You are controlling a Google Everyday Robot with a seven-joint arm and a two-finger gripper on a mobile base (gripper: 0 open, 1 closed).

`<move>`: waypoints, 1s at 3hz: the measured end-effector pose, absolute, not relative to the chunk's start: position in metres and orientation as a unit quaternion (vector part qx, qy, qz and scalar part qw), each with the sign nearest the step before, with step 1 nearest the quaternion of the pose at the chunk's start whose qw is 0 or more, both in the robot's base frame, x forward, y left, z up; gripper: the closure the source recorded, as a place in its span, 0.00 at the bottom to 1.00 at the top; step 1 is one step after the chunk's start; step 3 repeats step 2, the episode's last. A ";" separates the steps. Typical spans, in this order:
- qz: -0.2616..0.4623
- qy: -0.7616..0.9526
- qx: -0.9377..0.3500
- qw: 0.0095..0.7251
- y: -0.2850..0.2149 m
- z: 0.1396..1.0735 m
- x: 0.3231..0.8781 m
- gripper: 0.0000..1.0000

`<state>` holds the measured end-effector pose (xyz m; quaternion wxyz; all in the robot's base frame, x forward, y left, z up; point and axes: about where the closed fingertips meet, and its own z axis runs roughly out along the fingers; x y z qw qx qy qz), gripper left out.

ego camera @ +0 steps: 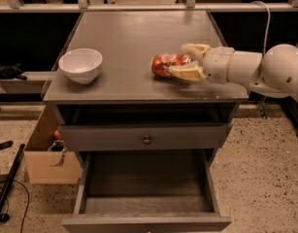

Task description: Pick coke can from middle drawer and place on counter

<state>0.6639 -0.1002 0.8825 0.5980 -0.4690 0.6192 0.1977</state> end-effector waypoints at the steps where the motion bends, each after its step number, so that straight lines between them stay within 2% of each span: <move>1: 0.198 0.619 -0.469 0.598 -0.100 0.883 0.664 0.00; 3: 0.198 0.619 -0.469 0.598 -0.100 0.883 0.664 0.00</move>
Offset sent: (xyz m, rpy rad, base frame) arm 0.0000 0.0000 0.0000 0.0000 0.0000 0.0000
